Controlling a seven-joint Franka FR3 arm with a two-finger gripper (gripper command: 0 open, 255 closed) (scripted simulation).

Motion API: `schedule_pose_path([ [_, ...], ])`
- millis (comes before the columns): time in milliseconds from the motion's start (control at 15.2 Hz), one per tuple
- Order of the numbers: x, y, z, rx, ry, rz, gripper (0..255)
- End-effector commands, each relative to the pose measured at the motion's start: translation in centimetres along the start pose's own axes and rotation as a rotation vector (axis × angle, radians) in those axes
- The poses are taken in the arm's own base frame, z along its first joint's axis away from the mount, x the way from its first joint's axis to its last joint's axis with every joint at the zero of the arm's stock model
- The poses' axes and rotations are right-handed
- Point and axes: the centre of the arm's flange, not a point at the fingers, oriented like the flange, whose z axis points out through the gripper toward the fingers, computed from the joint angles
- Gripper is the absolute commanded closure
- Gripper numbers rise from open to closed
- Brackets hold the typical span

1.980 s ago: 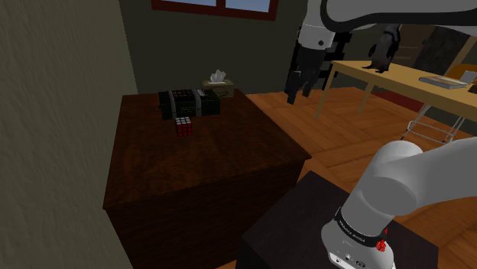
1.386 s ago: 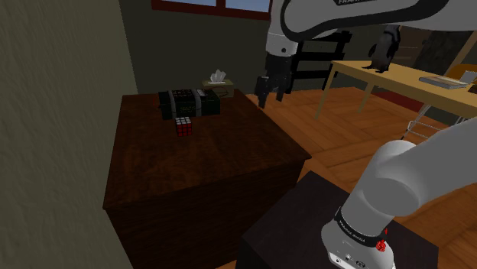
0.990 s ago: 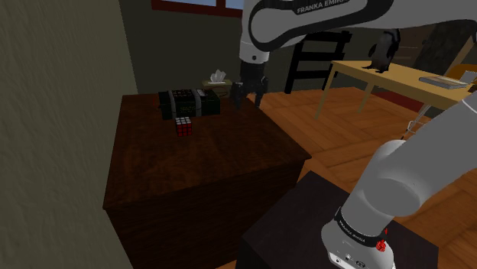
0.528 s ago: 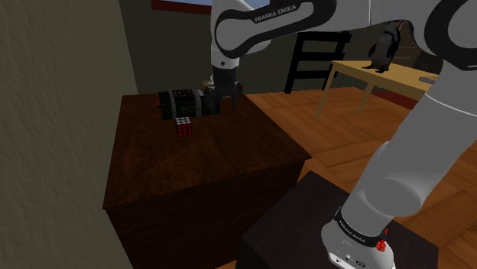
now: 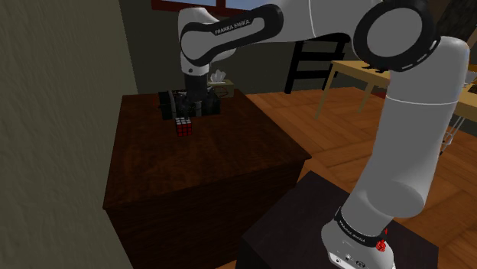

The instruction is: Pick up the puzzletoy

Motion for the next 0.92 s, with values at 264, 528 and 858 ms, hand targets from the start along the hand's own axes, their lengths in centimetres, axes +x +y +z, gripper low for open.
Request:
schedule_pose_path([
  [264, 4.8, -3.8, 2.6, 0.005, -0.008, 0.019, 0],
  [528, 4.8, -3.8, 4.7, 0.005, -0.008, 0.018, 0],
  [858, 4.9, -3.8, 6.1, 0.005, -0.008, 0.019, 255],
])
